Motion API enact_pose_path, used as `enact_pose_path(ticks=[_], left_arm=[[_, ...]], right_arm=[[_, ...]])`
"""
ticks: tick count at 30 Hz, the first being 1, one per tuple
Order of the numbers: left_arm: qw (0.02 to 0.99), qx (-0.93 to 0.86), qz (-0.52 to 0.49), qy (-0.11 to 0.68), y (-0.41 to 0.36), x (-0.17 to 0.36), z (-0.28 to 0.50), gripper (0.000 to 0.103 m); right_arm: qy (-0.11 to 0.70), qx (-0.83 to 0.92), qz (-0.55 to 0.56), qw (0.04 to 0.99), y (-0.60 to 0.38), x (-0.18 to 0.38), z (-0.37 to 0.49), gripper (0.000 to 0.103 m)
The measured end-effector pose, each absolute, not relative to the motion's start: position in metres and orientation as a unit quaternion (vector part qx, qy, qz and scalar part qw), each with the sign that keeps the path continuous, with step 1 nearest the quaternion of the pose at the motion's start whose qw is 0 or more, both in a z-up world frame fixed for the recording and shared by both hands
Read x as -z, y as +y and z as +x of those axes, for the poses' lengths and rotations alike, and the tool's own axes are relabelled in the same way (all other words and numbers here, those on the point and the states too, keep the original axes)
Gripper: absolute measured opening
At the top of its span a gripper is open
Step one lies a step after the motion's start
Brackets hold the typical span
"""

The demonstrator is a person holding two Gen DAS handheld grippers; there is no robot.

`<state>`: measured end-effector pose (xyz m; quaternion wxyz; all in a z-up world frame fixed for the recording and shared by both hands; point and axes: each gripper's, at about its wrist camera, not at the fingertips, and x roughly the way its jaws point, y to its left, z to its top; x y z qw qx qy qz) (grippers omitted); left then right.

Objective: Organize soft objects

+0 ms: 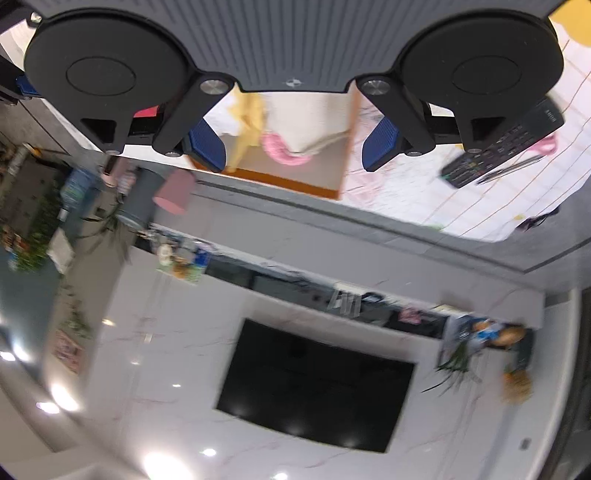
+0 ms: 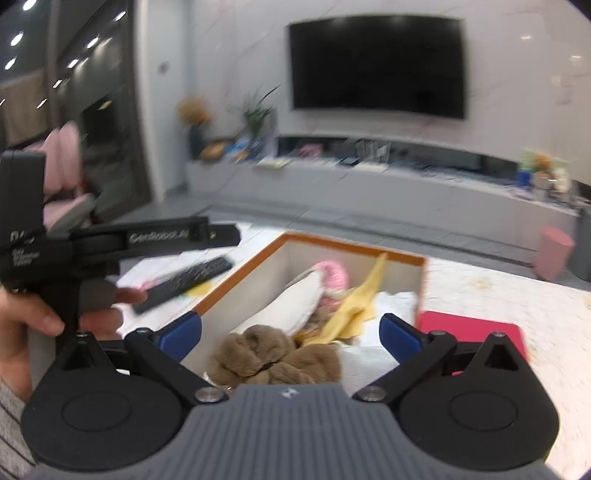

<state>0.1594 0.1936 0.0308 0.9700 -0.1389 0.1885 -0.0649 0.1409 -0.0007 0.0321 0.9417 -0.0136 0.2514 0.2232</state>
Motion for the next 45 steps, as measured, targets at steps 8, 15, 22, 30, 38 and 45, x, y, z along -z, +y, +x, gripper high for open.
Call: enact_pose_path(ticks=[8,15,22,30,38,45], left_arm=[[0.968,0.118,-0.095,0.201,0.148,-0.062,0.119,0.096],[0.965,0.130,-0.020,0.227,0.095,-0.058,0.064,0.093],[0.965,0.090,-0.014,0.245,0.065,-0.032,0.030,0.093],[0.966,0.078,-0.004,0.247,0.057,-0.025,0.019,0.093],[0.967,0.070,-0.001,0.244,0.049,-0.021,0.011,0.093],[0.968,0.060,0.001,0.245,0.044,-0.021,0.009,0.093]], right_arm=[[0.232,-0.137,0.024,0.963,-0.049,-0.040,0.074,0.100],[0.228,-0.089,0.012,0.970,-0.083,-0.032,0.021,0.100],[0.227,-0.108,0.025,0.968,-0.095,-0.023,-0.001,0.100],[0.234,-0.111,0.010,0.966,-0.097,-0.010,-0.008,0.100],[0.247,-0.111,0.029,0.962,-0.102,-0.004,0.000,0.100],[0.249,-0.112,0.038,0.961,-0.105,-0.001,0.000,0.100]])
